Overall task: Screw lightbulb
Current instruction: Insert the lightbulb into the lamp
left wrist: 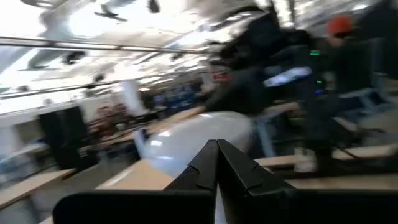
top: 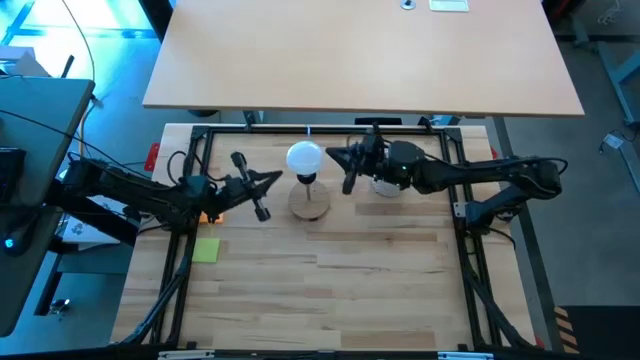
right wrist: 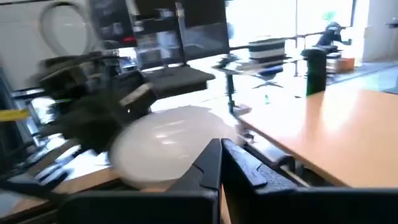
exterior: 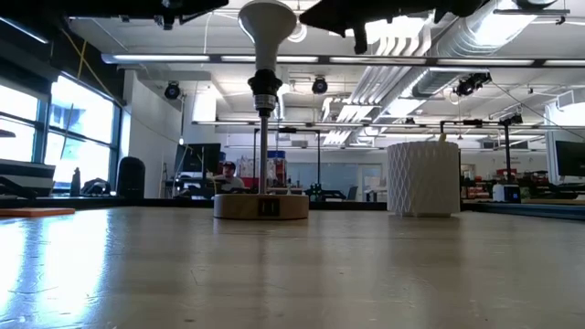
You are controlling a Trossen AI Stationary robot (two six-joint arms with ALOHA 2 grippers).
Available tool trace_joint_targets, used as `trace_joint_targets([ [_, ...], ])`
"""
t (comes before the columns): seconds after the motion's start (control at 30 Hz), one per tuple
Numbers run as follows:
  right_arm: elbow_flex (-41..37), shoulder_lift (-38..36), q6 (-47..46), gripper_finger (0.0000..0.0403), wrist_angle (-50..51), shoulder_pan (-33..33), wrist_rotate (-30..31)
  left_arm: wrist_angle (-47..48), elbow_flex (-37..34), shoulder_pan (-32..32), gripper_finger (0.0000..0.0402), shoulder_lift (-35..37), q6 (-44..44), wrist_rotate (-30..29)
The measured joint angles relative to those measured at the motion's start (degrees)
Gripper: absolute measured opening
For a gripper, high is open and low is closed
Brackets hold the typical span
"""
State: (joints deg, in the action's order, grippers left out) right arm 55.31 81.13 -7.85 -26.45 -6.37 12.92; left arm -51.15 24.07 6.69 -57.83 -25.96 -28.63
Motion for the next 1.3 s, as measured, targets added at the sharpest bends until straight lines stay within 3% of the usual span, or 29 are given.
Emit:
trace_joint_targets([
  [0.3,-0.04,2.42,-2.50,0.0000,-2.74,-0.09,-19.07,-1.43,0.13,-6.21,0.0000,-2.02,3.54,-0.37],
  [0.43,-0.07,2.26,1.11,0.0000,-2.54,1.47,-27.78,0.45,0.01,-8.52,0.0000,-2.15,4.33,-5.37],
  [0.6,-0.07,-0.22,3.40,0.0000,-0.59,2.04,-23.57,1.38,0.05,-7.06,0.0000,-1.43,3.55,-7.28],
  [0.8,-0.07,-3.68,5.12,0.0000,5.40,1.88,-1.51,-1.36,0.05,-2.56,0.0000,-0.75,0.82,0.39],
  [0.9,-0.07,-3.60,5.58,0.0000,5.22,1.98,4.06,-3.20,0.12,-2.00,0.0000,-0.80,1.04,4.40],
  [1.0,-0.07,-2.67,4.52,0.0000,4.73,1.49,2.04,-2.89,0.82,-2.81,0.0000,-1.39,1.86,5.93],
  [1.13,-0.09,-1.39,5.18,0.0000,0.69,1.85,-7.67,-2.36,1.38,-5.22,0.0000,-2.57,1.92,5.68],
  [1.3,-0.09,-1.15,5.35,0.0000,-0.78,2.86,-19.11,0.48,1.38,-8.78,0.0000,-3.14,3.53,-0.52],
])
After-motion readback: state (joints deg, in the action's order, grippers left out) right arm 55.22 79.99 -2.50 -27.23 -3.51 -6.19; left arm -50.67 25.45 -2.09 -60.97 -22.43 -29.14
